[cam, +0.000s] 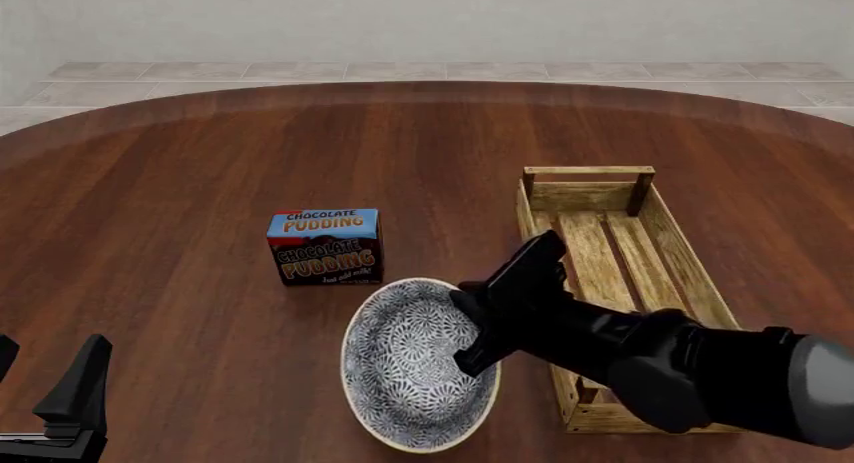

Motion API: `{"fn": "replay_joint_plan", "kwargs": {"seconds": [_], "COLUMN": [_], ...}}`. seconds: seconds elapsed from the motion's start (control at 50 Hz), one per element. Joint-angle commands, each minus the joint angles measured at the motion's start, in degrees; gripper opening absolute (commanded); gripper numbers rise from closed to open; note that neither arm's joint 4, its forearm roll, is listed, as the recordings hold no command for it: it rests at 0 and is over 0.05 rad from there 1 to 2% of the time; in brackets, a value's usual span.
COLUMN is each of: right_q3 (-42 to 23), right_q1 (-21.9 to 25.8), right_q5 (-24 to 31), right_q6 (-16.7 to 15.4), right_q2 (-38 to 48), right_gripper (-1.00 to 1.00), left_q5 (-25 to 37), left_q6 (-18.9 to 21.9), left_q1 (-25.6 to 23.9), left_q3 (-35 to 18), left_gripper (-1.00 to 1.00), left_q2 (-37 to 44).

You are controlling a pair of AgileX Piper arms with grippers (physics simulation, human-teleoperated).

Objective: Pick up the bowl on the left and put it in the tray.

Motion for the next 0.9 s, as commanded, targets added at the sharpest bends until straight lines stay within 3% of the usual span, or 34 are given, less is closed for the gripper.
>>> {"fn": "replay_joint_plan", "kwargs": {"seconds": [0.02, 0.54, 0.9], "right_q3": [-0.2, 0.0, 1.8], "right_q1": [0.8, 1.5, -0.9], "right_q5": [1.1, 4.1, 6.5], "right_q6": [0.3, 0.6, -1.2], "right_q2": [-2.3, -8.7, -17.8], "right_gripper": [-1.0, -1.0, -1.0], "left_q5": [0.0, 0.0, 0.0], "left_q6": [0.0, 0.0, 0.0], "left_q1": [0.0, 0.0, 0.0], "left_q3": [0.0, 0.0, 0.0], "left_gripper": [1.0, 1.0, 1.0], "left_q2": [0.0, 0.0, 0.0]}}
